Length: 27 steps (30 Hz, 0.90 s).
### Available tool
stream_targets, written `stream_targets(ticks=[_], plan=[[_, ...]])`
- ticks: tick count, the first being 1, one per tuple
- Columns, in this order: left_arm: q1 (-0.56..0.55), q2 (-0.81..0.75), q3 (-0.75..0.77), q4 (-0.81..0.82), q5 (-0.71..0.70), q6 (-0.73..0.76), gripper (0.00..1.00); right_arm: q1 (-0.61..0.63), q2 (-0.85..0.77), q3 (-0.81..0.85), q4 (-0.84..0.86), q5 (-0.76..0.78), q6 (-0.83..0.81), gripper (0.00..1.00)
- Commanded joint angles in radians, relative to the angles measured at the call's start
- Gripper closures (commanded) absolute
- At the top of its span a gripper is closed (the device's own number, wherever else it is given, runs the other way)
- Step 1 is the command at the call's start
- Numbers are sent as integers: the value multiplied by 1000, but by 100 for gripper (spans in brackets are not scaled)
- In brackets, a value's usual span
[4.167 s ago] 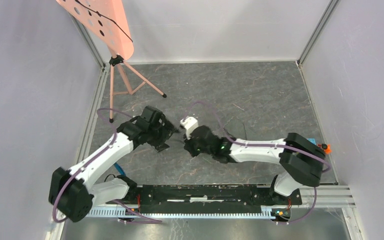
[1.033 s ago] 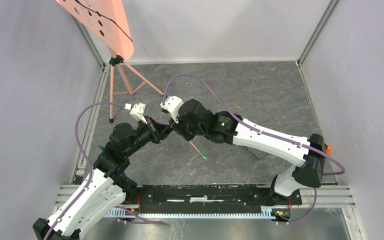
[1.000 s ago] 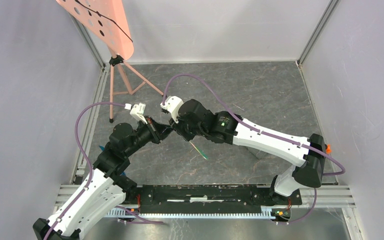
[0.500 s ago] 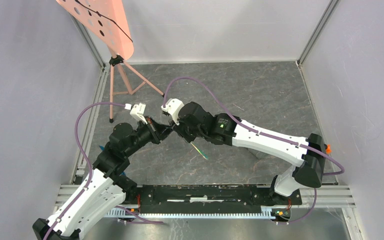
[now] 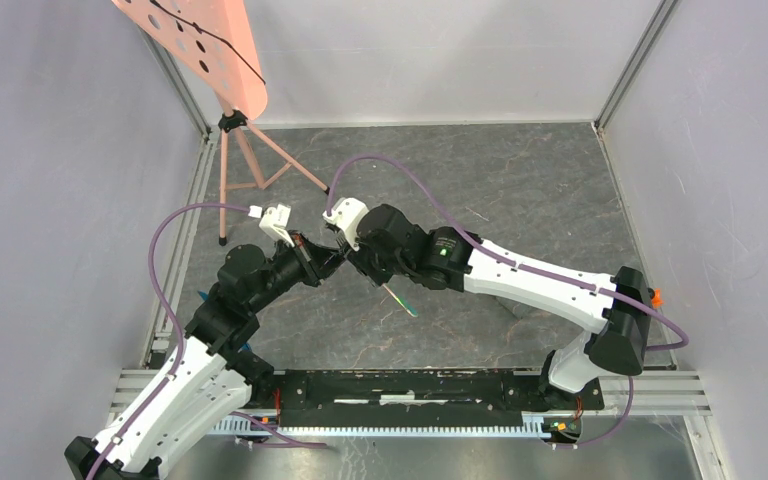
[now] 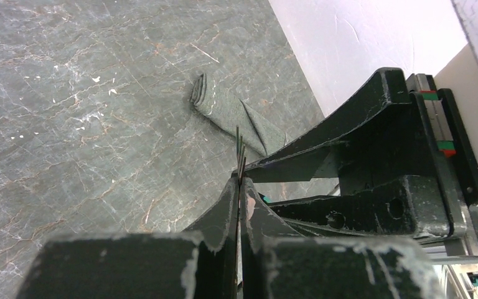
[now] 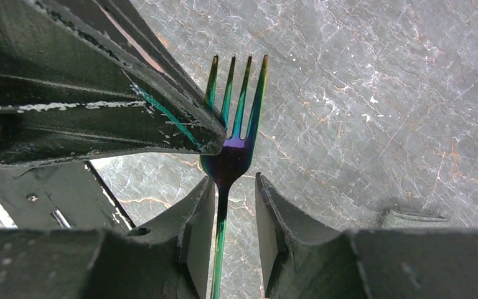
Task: Fold the napkin into a case and place the utensils inside
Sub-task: Pass from the left arm to the right, then insert the fork into the folded napkin.
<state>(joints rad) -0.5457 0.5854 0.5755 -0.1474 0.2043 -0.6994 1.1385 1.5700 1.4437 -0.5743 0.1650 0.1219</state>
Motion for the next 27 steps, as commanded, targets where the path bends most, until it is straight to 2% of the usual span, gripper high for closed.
stream_targets(ticks=[1, 8, 11, 12, 13, 15, 16, 18, 19, 20, 23, 27], plan=[[-2, 0, 35, 37, 6, 74, 98, 1, -6, 57, -2, 21, -7, 65], [-2, 8, 38, 39, 10, 84, 98, 1, -7, 56, -9, 18, -6, 70], [-2, 10, 42, 39, 13, 86, 98, 2, 4, 58, -10, 15, -11, 79], [-2, 12, 44, 36, 15, 89, 98, 1, 4, 55, -6, 14, -15, 85], [-2, 11, 45, 34, 16, 91, 98, 1, 4, 51, -1, 16, -28, 96], [-2, 13, 55, 8, 13, 96, 96, -2, -13, 16, 33, 36, -55, 100], [-2, 12, 62, -12, 0, 95, 91, -10, -32, -17, 67, 34, -82, 99], [-2, 5, 75, -54, -27, 94, 62, -53, -77, -102, 149, -49, -153, 100], [-2, -4, 78, -71, -40, 94, 50, -85, -102, -146, 180, -114, -192, 99], [-2, -13, 82, -87, -49, 95, 44, -115, -115, -183, 201, -151, -231, 100], [-2, -48, 89, -134, -61, 105, 33, -231, -140, -240, 218, -213, -331, 100], [-2, -88, 96, -189, -28, 115, 28, -385, -135, -337, 280, -322, -478, 100]])
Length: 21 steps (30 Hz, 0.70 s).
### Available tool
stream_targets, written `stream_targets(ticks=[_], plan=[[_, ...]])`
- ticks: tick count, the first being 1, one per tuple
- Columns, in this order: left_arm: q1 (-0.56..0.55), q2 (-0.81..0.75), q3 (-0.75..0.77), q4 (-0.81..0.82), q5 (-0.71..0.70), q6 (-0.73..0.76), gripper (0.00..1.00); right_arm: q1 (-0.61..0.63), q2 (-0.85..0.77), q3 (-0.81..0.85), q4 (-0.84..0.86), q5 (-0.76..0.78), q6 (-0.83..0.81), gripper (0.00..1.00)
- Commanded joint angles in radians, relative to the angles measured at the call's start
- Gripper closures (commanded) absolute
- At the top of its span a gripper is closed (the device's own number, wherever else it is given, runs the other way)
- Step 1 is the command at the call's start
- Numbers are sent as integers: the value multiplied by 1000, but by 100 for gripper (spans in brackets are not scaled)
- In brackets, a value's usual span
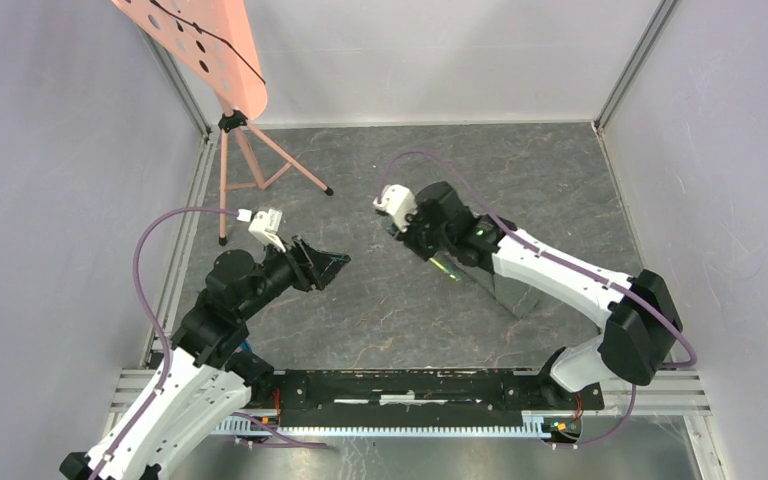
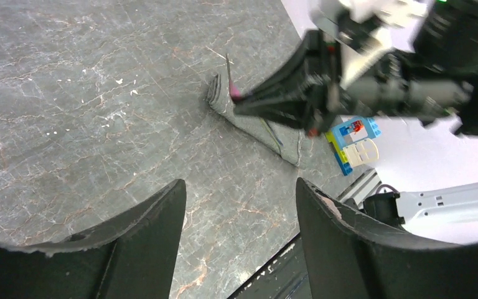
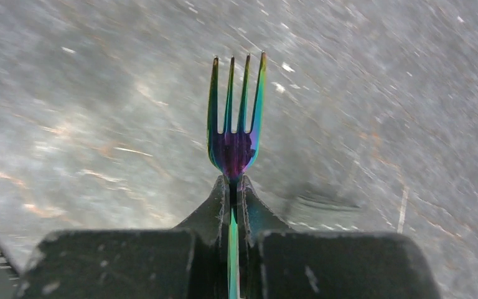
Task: Fold the napkin into a case and place the utensils inside
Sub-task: Insert the fork into the folded napkin.
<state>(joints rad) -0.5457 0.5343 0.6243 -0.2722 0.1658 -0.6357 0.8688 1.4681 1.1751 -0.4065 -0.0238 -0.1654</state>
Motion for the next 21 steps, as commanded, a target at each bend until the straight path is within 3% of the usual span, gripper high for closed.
stream_targets(ticks=[1, 7, 21], plan=[[-2, -50, 46, -74, 26, 54, 27, -142, -25, -83, 124, -141, -216, 100], [-1, -142, 31, -128, 92, 61, 25, -246, 58, -99, 173, -216, -326, 100], [-2, -222, 24, -214, 130, 104, 25, -339, 152, -157, 289, -257, -401, 99]])
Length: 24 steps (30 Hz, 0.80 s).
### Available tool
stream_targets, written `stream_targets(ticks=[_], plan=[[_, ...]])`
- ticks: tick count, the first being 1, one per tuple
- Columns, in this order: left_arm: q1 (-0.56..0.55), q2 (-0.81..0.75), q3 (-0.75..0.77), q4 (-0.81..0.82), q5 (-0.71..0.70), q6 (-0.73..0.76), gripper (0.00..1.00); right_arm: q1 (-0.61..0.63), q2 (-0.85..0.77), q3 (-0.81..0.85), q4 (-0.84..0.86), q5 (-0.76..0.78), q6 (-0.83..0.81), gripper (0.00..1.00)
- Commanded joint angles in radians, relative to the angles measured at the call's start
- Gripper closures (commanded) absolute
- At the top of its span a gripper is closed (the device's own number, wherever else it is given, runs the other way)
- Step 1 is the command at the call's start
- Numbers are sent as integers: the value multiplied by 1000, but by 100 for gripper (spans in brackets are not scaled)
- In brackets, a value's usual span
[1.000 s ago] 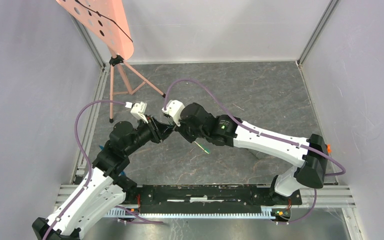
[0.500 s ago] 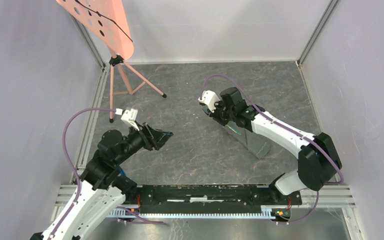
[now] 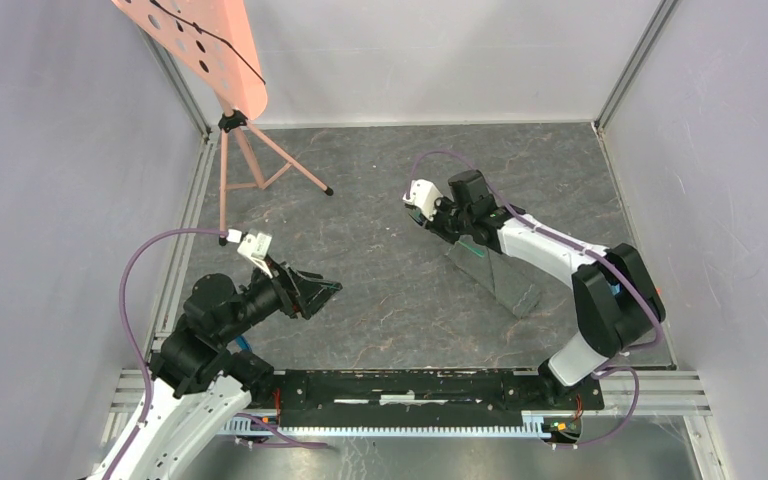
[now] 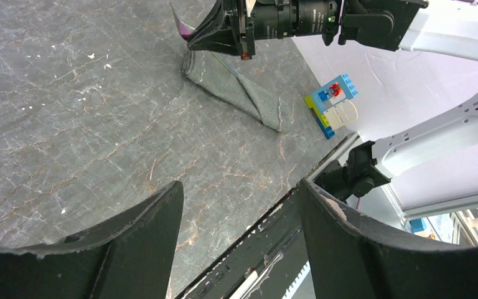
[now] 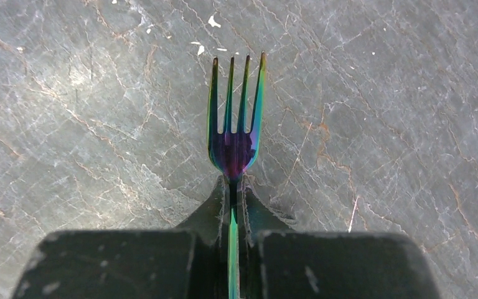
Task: Fold the napkin into a case and place the utensils inside
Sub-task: Insert the fork into the folded napkin.
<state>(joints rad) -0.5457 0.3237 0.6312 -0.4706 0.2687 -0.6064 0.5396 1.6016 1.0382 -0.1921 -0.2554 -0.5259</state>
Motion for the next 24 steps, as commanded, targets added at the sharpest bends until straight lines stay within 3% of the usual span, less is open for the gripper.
stream_targets(ticks=[1, 24], plan=[[-3, -14, 17, -15, 26, 79, 25, -13, 22, -26, 78, -24, -41, 99], [-2, -5, 2, 7, 49, 94, 25, -44, -130, -236, 143, 18, 4, 100]])
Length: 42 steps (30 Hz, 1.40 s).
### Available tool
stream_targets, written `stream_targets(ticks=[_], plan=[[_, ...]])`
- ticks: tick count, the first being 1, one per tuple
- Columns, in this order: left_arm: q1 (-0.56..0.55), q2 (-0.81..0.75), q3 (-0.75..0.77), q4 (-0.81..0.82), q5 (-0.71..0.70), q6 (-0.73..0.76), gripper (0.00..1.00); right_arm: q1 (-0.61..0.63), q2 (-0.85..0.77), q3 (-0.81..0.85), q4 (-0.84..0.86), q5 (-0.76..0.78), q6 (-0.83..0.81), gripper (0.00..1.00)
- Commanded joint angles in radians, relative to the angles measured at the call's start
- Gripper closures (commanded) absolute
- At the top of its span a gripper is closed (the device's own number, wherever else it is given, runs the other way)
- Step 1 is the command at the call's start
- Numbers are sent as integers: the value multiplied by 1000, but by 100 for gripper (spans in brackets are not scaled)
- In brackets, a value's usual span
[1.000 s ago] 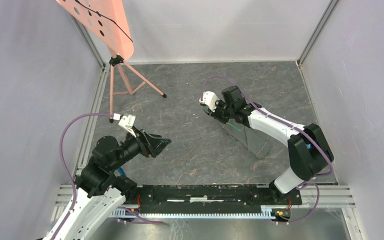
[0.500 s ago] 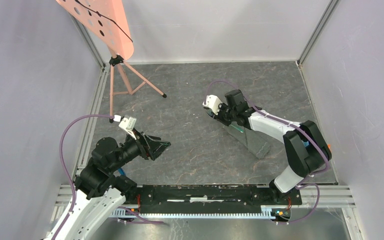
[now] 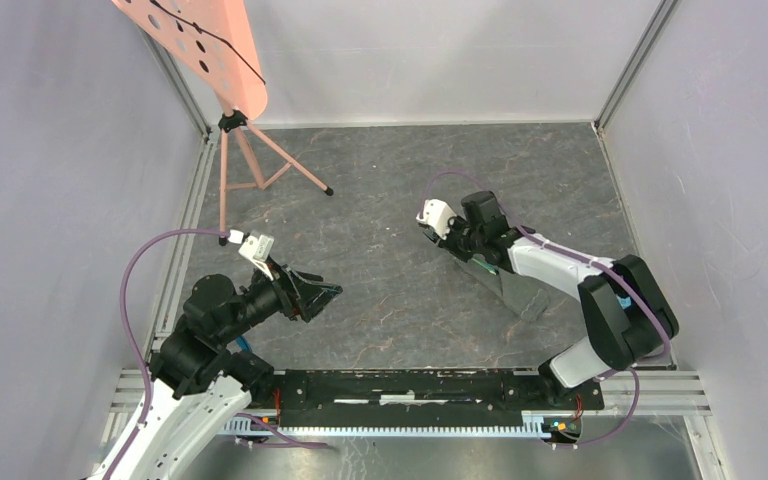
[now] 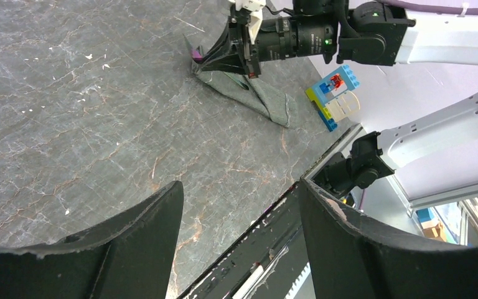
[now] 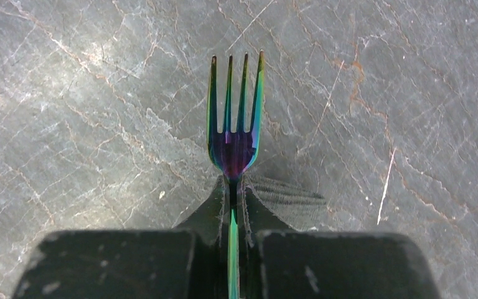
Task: Fold the napkin into a case and place the utensils inside
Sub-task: Insert the fork into the folded napkin.
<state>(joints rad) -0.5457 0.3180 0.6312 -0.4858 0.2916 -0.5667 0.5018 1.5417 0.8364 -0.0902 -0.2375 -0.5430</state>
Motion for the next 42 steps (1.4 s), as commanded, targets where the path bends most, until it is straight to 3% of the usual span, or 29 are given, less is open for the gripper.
stream_targets(ticks=[1, 17, 26, 30, 35, 42], plan=[[-2, 3, 0, 26, 29, 52, 25, -6, -78, -38, 40, 3, 24, 100], [-2, 129, -89, 184, 123, -78, 25, -39, -158, -115, 6, 53, 34, 100], [-2, 250, -175, 391, 184, -206, 27, -39, -225, -136, -41, 125, 82, 99], [-2, 374, -236, 620, 223, -334, 35, -39, -224, -160, -47, 143, 68, 100], [-12, 556, -262, 864, 206, -444, 55, -39, -227, -195, -31, 188, 54, 100], [-124, 834, -194, 1076, 68, -508, 63, -41, -249, -204, -59, 227, 61, 100]])
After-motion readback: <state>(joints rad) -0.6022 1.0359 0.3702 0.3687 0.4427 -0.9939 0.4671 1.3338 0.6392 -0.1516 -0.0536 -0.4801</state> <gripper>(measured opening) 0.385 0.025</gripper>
